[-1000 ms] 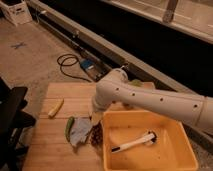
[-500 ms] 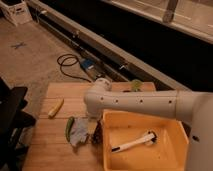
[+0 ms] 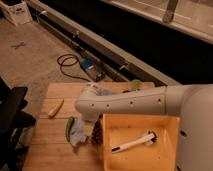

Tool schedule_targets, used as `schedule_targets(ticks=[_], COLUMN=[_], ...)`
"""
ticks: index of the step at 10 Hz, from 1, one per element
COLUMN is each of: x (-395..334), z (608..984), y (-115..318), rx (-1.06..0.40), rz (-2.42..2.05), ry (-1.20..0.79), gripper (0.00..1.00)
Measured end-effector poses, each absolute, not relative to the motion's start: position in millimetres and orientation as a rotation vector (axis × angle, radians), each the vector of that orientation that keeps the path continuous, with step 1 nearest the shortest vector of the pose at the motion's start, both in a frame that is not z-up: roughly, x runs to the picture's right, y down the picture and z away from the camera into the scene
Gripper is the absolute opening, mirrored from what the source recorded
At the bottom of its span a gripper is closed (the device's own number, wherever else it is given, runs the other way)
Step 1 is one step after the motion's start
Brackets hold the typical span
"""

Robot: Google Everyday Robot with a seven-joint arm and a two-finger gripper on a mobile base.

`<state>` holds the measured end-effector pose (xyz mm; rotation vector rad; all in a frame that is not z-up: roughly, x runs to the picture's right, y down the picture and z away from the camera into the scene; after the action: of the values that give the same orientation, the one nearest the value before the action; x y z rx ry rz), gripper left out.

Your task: Place grapes in table surface

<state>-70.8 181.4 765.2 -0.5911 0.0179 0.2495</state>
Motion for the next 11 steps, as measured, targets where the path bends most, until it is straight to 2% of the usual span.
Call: schedule_targets(ticks=[3,7,11], x=[-70,-51,-47], z=[766,791,799], y=[181,208,224], rx=[-0.597,-0.685,-0.735], rz=[0.266,0.391,0.431], ry=[0.026,0.094,0.148], gripper=[0.75,0.75,0.75])
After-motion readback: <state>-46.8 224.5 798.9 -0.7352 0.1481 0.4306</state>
